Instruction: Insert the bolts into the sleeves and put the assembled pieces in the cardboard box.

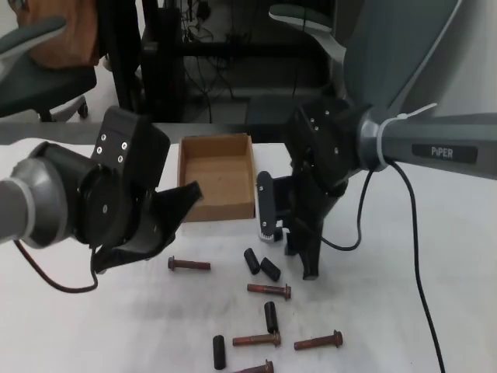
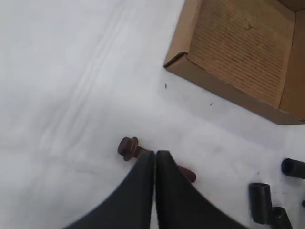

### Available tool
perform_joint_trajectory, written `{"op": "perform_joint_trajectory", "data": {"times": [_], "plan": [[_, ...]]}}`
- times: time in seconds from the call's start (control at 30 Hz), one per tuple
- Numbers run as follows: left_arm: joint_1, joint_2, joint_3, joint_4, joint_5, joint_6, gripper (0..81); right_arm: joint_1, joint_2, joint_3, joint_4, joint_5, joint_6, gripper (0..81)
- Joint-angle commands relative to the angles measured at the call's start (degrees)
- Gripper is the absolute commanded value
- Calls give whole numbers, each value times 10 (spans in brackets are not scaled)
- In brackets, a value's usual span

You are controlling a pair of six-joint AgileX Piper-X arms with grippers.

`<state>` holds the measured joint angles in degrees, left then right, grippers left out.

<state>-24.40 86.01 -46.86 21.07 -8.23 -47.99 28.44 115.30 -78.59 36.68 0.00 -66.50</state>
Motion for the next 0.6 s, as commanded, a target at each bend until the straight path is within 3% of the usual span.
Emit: {"op": "perform_joint_trajectory", "data": {"times": [0.0, 0.27, 0.33, 0.4, 0.57], "plan": [[-2, -8, 15, -7, -20, -1, 18, 10, 2, -7, -21, -20, -13, 410], [-2, -8, 57, -34, -20, -13, 18, 13, 38, -15, -39, -17, -13, 402], [-2, -8, 63, -38, -20, -16, 18, 13, 46, -15, -35, 0, -15, 286], [-2, -8, 66, -38, -20, -19, 18, 13, 46, -15, -30, 14, -15, 4], [-5, -8, 66, -70, 23, -22, 18, 9, 7, -15, -60, 21, 86, 6]]}}
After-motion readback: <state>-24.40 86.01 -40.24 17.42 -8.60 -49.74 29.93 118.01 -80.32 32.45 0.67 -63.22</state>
